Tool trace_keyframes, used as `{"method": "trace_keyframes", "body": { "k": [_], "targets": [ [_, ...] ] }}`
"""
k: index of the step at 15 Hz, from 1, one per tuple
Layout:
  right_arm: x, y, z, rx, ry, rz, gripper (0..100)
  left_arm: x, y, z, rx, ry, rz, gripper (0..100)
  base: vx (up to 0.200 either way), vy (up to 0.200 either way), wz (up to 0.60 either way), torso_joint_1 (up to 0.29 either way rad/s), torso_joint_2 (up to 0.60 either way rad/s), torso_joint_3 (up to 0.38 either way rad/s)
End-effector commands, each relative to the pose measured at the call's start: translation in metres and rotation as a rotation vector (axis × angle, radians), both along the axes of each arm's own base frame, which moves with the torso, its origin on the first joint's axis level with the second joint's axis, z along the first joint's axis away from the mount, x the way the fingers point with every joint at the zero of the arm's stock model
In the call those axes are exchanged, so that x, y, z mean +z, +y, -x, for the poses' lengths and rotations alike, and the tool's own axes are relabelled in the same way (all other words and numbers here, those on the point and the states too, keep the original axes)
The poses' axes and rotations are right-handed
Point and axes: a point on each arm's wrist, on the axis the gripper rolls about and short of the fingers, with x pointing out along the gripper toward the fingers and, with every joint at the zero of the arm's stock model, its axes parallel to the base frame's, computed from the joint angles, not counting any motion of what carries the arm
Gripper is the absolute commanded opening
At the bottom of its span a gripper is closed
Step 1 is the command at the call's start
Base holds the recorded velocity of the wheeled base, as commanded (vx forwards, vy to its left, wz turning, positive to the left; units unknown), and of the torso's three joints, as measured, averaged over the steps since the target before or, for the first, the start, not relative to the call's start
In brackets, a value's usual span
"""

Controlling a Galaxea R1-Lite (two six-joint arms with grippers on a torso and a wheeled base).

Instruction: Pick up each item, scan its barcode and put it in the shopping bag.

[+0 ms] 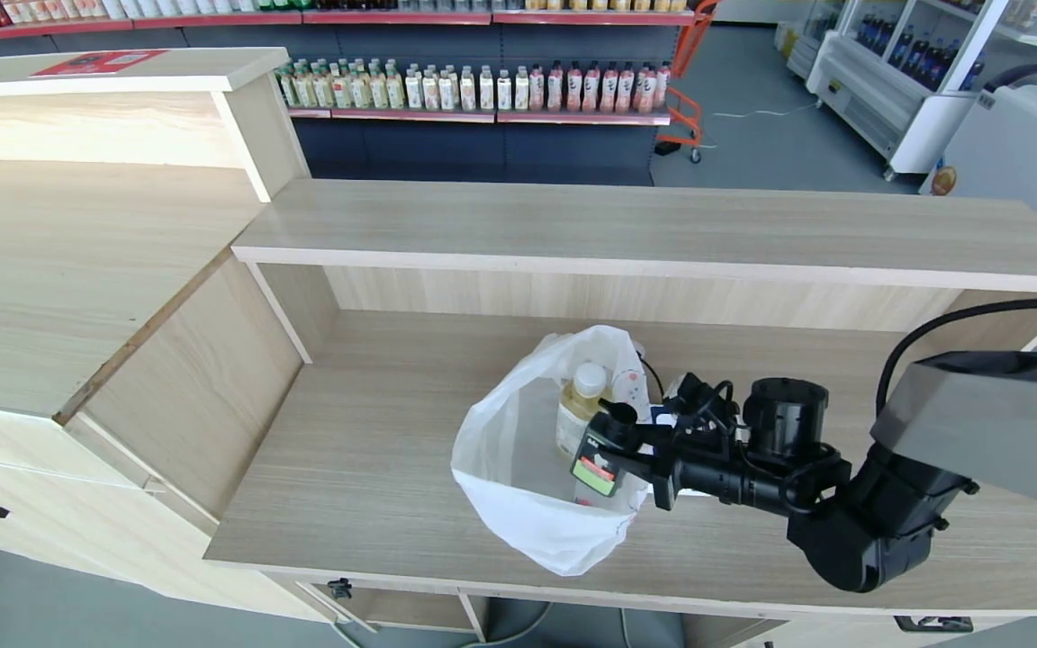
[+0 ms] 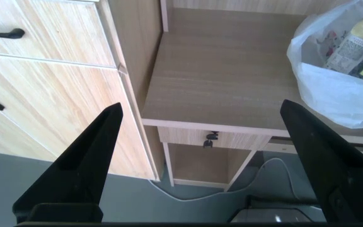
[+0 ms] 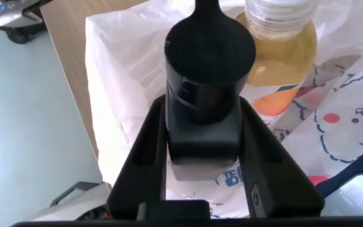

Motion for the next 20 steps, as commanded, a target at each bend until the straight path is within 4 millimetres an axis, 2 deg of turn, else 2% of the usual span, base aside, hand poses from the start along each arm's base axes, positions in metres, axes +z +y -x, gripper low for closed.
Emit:
{"method": "trace_keyframes", "body": {
  "k": [1, 5, 8, 9, 10, 12, 14, 16, 17, 18, 19, 20],
  "targets": [
    [-0.022, 0.003, -0.006, 0.002, 0.026, 0.012, 0, 0.0, 0.0, 0.0, -0.001, 0.0, 0.0, 100, 0.0, 0.0, 0.0, 0.0, 0.0, 0.0],
    [-0.043, 0.004, -0.008, 0.008, 0.013, 0.033, 0, 0.0, 0.0, 0.0, -0.001, 0.0, 0.0, 100, 0.0, 0.0, 0.0, 0.0, 0.0, 0.0],
    [-0.044, 0.004, -0.01, 0.006, 0.007, 0.031, 0, 0.0, 0.0, 0.0, 0.001, 0.0, 0.0, 100, 0.0, 0.0, 0.0, 0.0, 0.0, 0.0],
    [-0.044, 0.004, -0.01, 0.006, 0.005, 0.029, 100, 0.0, 0.0, 0.0, 0.001, 0.0, 0.0, 100, 0.0, 0.0, 0.0, 0.0, 0.0, 0.0],
    [-0.041, 0.004, -0.011, 0.001, 0.007, 0.019, 100, 0.0, 0.0, 0.0, 0.001, 0.0, 0.0, 100, 0.0, 0.0, 0.0, 0.0, 0.0, 0.0],
    [-0.017, 0.002, -0.01, -0.015, 0.026, -0.049, 100, 0.0, 0.0, 0.0, 0.001, 0.0, 0.0, 100, 0.0, 0.0, 0.0, 0.0, 0.0, 0.0],
    [0.02, 0.0, -0.005, -0.032, 0.076, -0.174, 100, 0.0, 0.0, 0.0, -0.001, 0.0, 0.0, 100, 0.0, 0.0, 0.0, 0.0, 0.0, 0.0],
    [0.066, -0.017, 0.004, -0.082, 0.151, -0.281, 100, 0.0, 0.0, 0.0, -0.001, 0.0, 0.0, 100, 0.0, 0.0, 0.0, 0.0, 0.0, 0.0],
    [0.075, -0.024, 0.008, -0.098, 0.162, -0.283, 100, 0.0, 0.0, 0.0, -0.001, 0.0, 0.0, 100, 0.0, 0.0, 0.0, 0.0, 0.0, 0.0],
    [0.105, -0.054, 0.037, -0.168, 0.194, -0.277, 100, 0.0, 0.0, 0.0, 0.001, 0.0, 0.0, 100, 0.0, 0.0, 0.0, 0.0, 0.0, 0.0],
    [0.121, -0.077, 0.068, -0.224, 0.219, -0.271, 100, 0.0, 0.0, 0.0, 0.001, 0.0, 0.0, 100, 0.0, 0.0, 0.0, 0.0, 0.0, 0.0],
    [0.13, -0.089, 0.091, -0.256, 0.228, -0.271, 100, 0.0, 0.0, 0.0, -0.001, 0.0, 0.0, 100, 0.0, 0.0, 0.0, 0.0, 0.0, 0.0]
  ]
}}
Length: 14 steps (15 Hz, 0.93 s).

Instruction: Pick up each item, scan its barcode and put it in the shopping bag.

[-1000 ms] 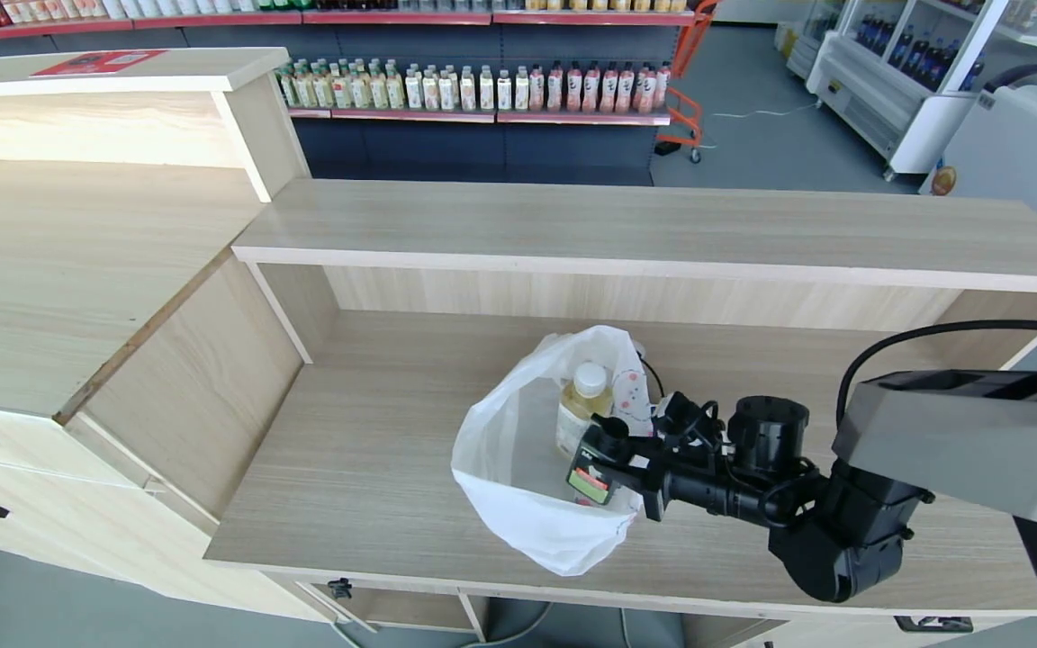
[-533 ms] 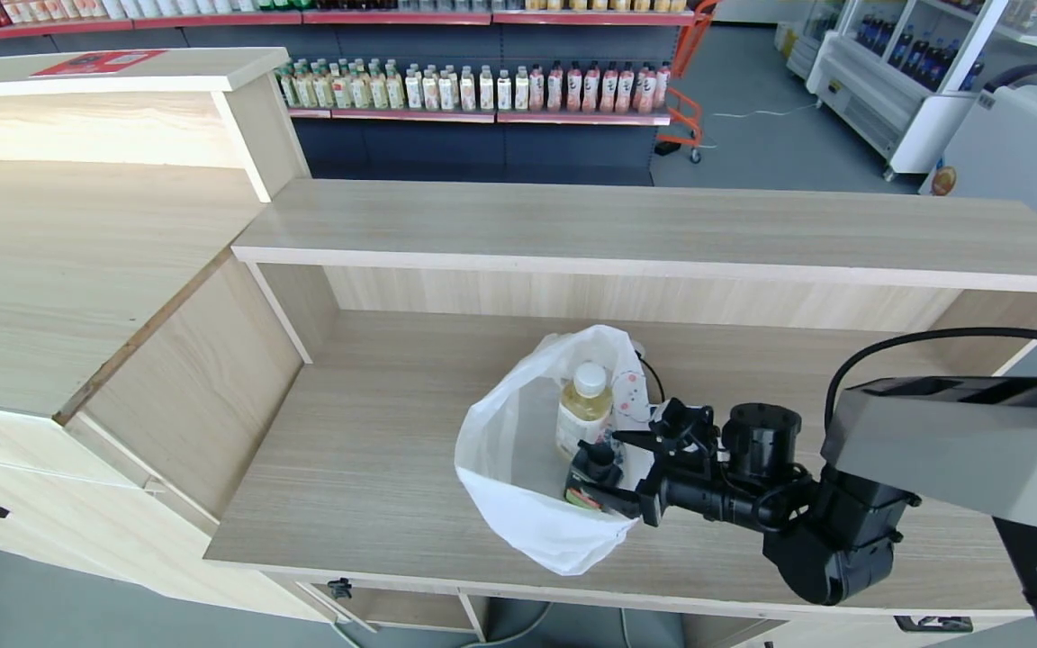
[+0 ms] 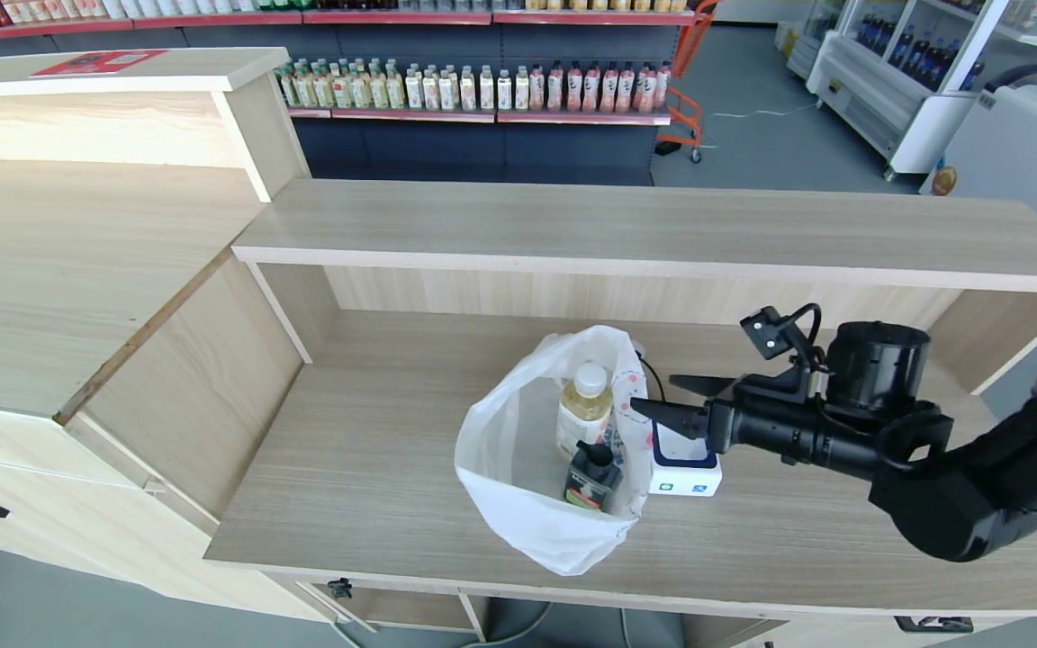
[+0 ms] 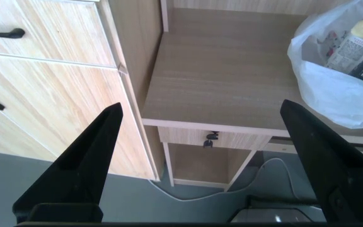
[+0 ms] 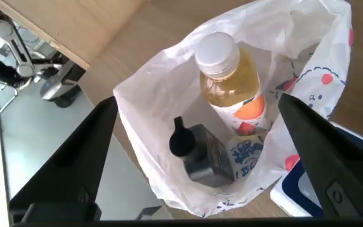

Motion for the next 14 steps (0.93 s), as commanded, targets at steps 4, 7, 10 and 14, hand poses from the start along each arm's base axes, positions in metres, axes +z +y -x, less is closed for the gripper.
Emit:
{"method": "trace_keyframes", "body": {
  "k": [4, 7, 10, 14],
  "targets": [
    [0.018, -0.097, 0.226, -0.632, 0.028, 0.075, 100, 0.0, 0.0, 0.0, 0.002, 0.0, 0.0, 100, 0.0, 0.0, 0.0, 0.0, 0.0, 0.0],
    [-0.004, -0.099, 0.285, -0.765, -0.057, 0.103, 100, 0.0, 0.0, 0.0, 0.0, 0.0, 0.0, 100, 0.0, 0.0, 0.0, 0.0, 0.0, 0.0],
    [-0.029, -0.1, 0.32, -0.835, -0.107, 0.135, 100, 0.0, 0.0, 0.0, 0.0, 0.0, 0.0, 100, 0.0, 0.0, 0.0, 0.0, 0.0, 0.0],
    [-0.039, -0.099, 0.338, -0.794, -0.27, 0.14, 100, 0.0, 0.0, 0.0, 0.0, 0.0, 0.0, 100, 0.0, 0.0, 0.0, 0.0, 0.0, 0.0]
  ]
}}
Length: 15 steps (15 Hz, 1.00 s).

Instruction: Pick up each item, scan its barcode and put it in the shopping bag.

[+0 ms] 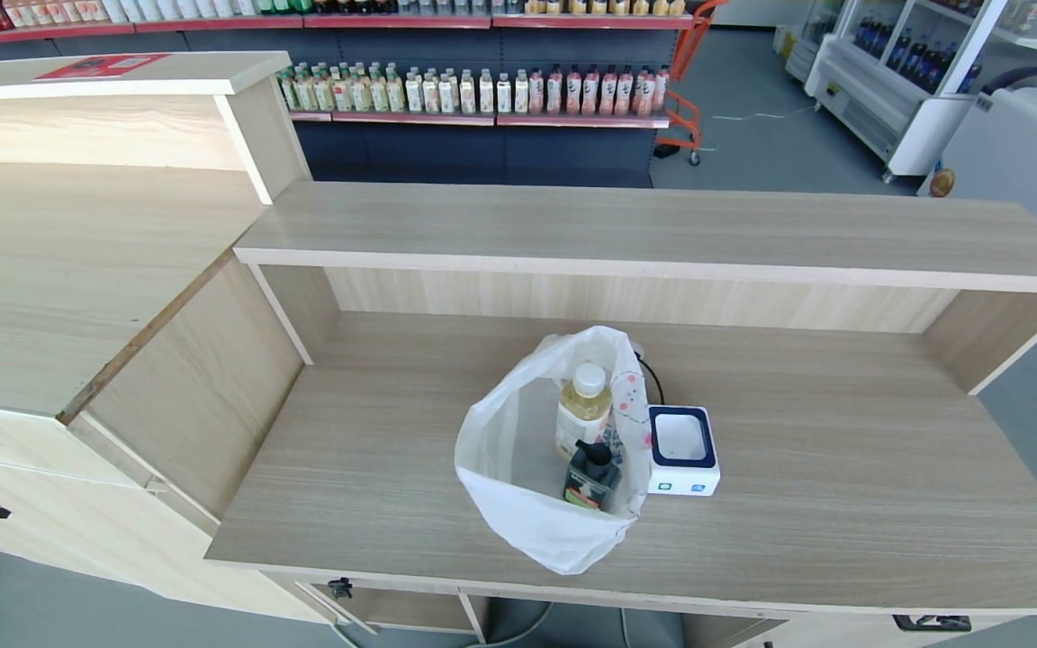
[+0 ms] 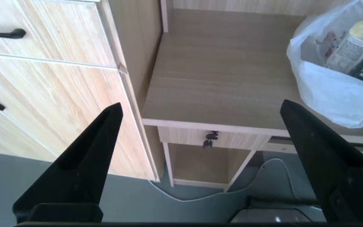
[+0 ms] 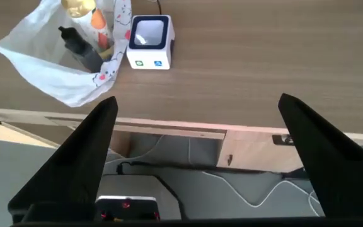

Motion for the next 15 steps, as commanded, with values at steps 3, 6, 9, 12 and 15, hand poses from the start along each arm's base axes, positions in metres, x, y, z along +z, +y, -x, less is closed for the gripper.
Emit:
{"method": "trace_keyframes", "body": {
  "k": [3, 6, 9, 12, 15],
  "targets": [
    [-0.0195, -0.002, 0.018, -0.092, -0.092, -0.001, 100, 0.0, 0.0, 0.0, 0.001, 0.0, 0.0, 100, 0.0, 0.0, 0.0, 0.0, 0.0, 0.0],
    [-0.0195, -0.002, 0.018, -0.094, -0.091, -0.021, 100, 0.0, 0.0, 0.0, 0.0, 0.0, 0.0, 100, 0.0, 0.0, 0.0, 0.0, 0.0, 0.0],
    [-0.0195, -0.002, 0.018, -0.093, -0.091, -0.007, 100, 0.0, 0.0, 0.0, 0.0, 0.0, 0.0, 100, 0.0, 0.0, 0.0, 0.0, 0.0, 0.0],
    [-0.0195, -0.002, 0.018, -0.091, -0.092, 0.005, 100, 0.0, 0.0, 0.0, 0.0, 0.0, 0.0, 100, 0.0, 0.0, 0.0, 0.0, 0.0, 0.0],
    [-0.0195, -0.002, 0.018, -0.093, -0.092, 0.002, 0, 0.0, 0.0, 0.0, 0.0, 0.0, 0.003, 100, 0.0, 0.0, 0.0, 0.0, 0.0, 0.0]
  ]
}}
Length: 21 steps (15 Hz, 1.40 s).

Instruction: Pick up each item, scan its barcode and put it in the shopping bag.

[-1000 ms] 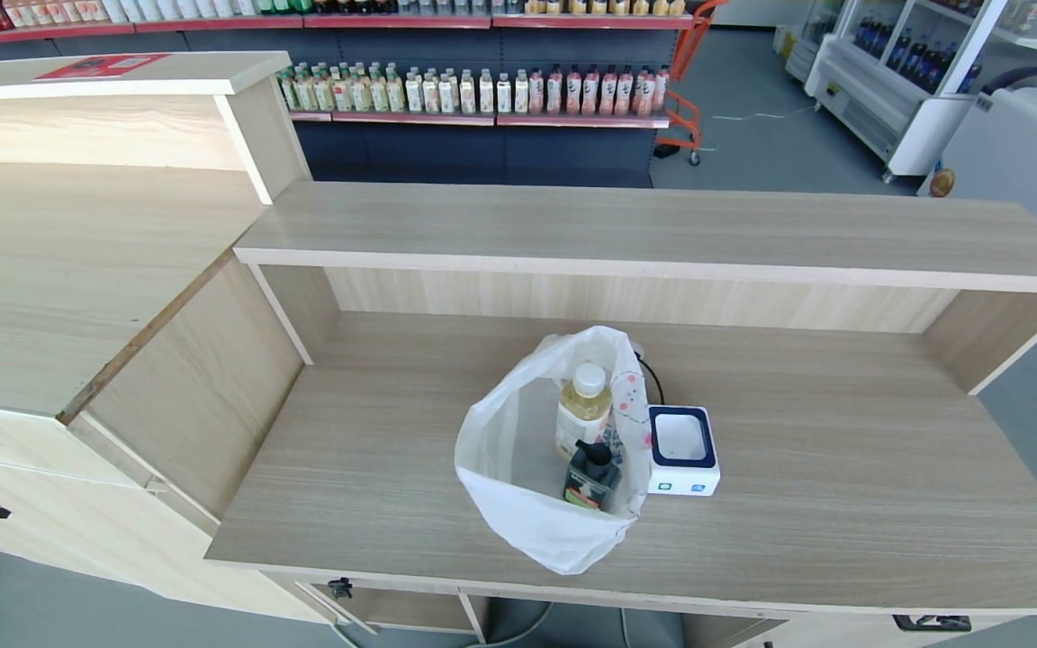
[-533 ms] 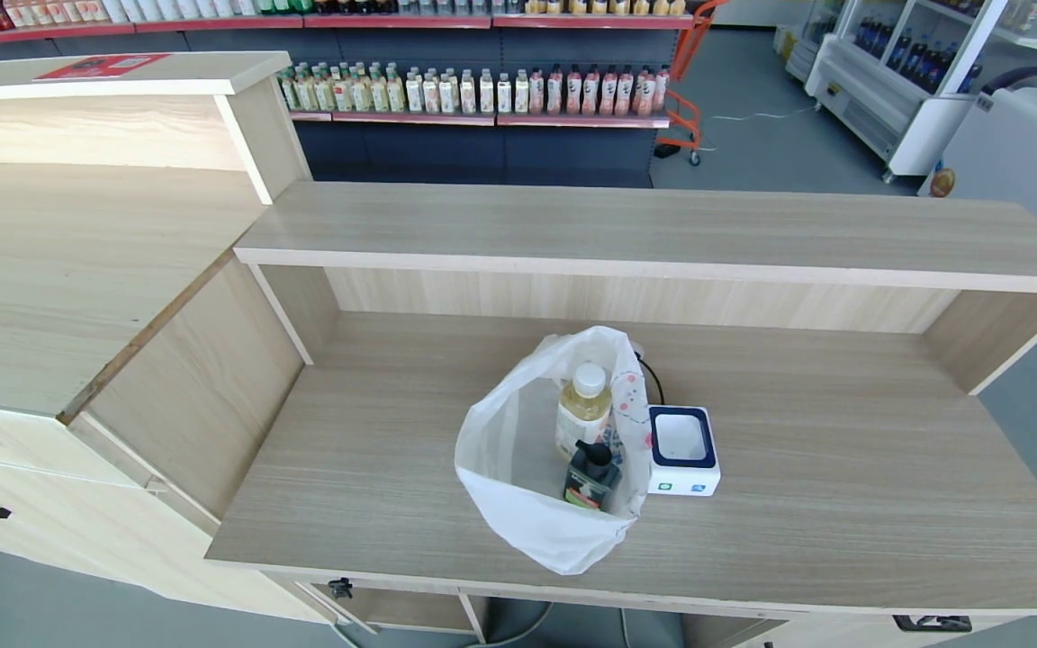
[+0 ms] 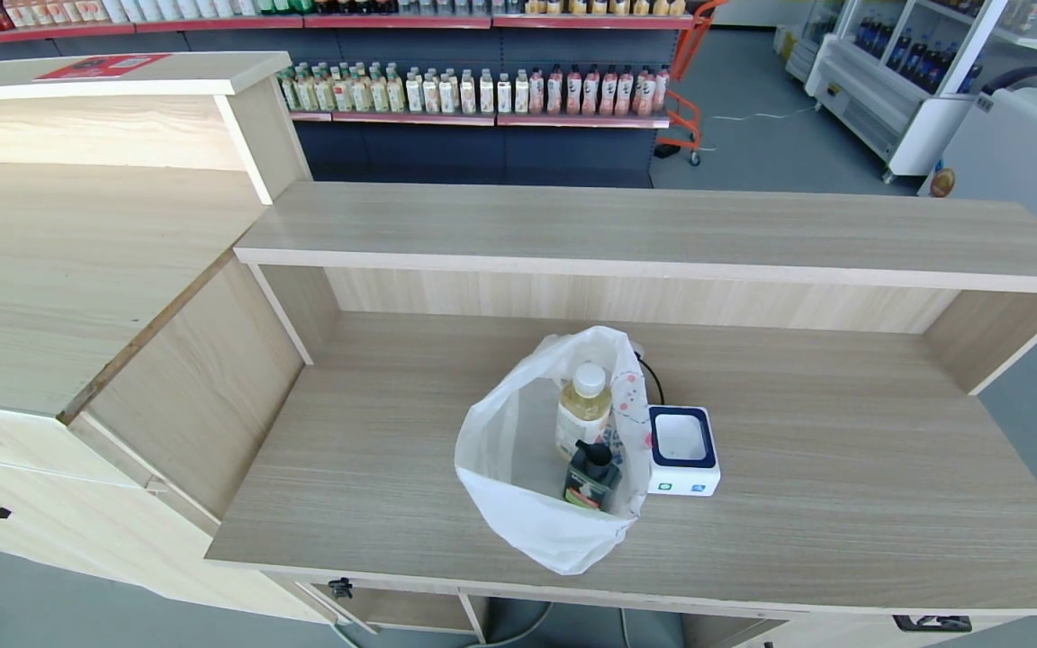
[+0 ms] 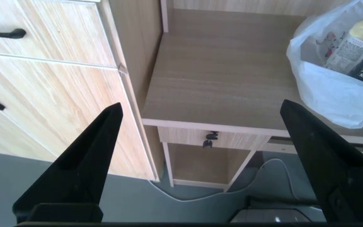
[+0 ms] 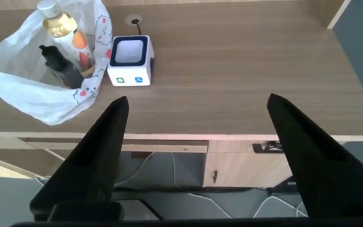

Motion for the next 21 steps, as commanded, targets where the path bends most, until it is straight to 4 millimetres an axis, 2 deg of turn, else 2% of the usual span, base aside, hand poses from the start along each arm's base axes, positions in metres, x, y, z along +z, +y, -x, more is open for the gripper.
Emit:
{"method": "trace_keyframes", "body": {
  "k": [1, 3, 14, 17, 21],
  "targets": [
    [0.0, 0.0, -0.0003, 0.0, 0.005, -0.003, 0, 0.0, 0.0, 0.0, 0.0, 0.0, 0.001, 100, 0.0, 0.0, 0.0, 0.0, 0.0, 0.0],
    [0.0, 0.0, -0.0003, 0.0, 0.005, -0.003, 0, 0.0, 0.0, 0.0, 0.002, 0.0, 0.001, 100, 0.0, 0.0, 0.0, 0.0, 0.0, 0.0],
    [0.0, 0.0, -0.0003, 0.0, 0.005, 0.001, 0, 0.0, 0.0, 0.0, 0.0, 0.0, -0.005, 100, 0.0, -0.2, 0.0, 0.005, 0.0, 0.002],
    [-0.0001, 0.0, -0.0003, 0.0, 0.007, 0.002, 0, 0.0, 0.0, 0.0, 0.0, 0.0, -0.005, 100, 0.0, 0.0, 0.0, 0.0, 0.0, 0.0],
    [-0.0001, 0.0, -0.0003, 0.0, 0.007, 0.004, 0, 0.0, 0.0, 0.0, 0.0, 0.0, -0.003, 100, 0.2, 0.0, 0.0, -0.005, 0.0, 0.004]
  ]
}}
